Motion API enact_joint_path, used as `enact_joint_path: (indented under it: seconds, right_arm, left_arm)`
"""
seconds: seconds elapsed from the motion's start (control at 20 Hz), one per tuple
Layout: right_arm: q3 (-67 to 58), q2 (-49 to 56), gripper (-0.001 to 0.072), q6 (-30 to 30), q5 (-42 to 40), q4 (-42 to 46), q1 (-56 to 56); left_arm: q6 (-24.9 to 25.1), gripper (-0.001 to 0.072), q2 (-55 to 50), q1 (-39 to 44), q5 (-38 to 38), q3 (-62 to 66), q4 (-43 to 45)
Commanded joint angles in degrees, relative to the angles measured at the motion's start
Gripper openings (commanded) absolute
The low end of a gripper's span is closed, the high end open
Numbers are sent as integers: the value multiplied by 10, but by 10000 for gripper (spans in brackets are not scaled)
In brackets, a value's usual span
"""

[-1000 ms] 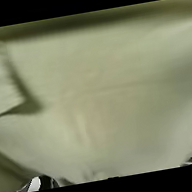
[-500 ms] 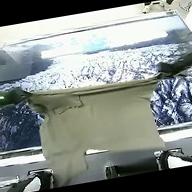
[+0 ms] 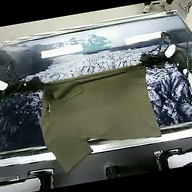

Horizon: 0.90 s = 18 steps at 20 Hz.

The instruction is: Fold the clothes and pants, and hang the long-sleeved shirts on hangers.

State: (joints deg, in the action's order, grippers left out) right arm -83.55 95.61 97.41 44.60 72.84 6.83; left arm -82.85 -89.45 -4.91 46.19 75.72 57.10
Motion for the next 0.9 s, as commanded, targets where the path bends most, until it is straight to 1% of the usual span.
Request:
enact_joint_path:
  seconds: [0.0,0.1,0.25,0.35,0.45,0.55,0.65,0.75,0.8,0.85]
  right_arm:
    - [-2,34,31,25,-78,-4,-2]
    - [-2,47,31,25,-85,-7,-2]
    - [-2,59,31,32,-87,-10,-2]
    - [-10,55,31,31,-101,-12,-1]
    - [-41,51,31,31,-91,-6,11]
    - [-73,50,31,31,-28,-5,20]
    - [-79,50,31,28,78,10,19]
    - [-79,47,31,14,189,20,19]
    - [-79,42,31,0,236,36,20]
    - [-79,34,31,-9,282,68,20]
  left_arm:
    - [-12,23,-39,29,-98,21,0]
    - [-20,23,-64,37,-101,21,-1]
    - [-52,23,-92,43,-98,21,-4]
    - [-57,23,-91,39,-101,25,-3]
    - [-57,23,-87,25,-81,51,-3]
    - [-57,23,-87,13,-44,79,-3]
    - [-57,23,-87,10,14,87,-3]
    - [-56,23,-85,10,133,88,9]
    - [-50,22,-78,10,189,88,46]
    - [-46,23,-65,11,234,87,102]
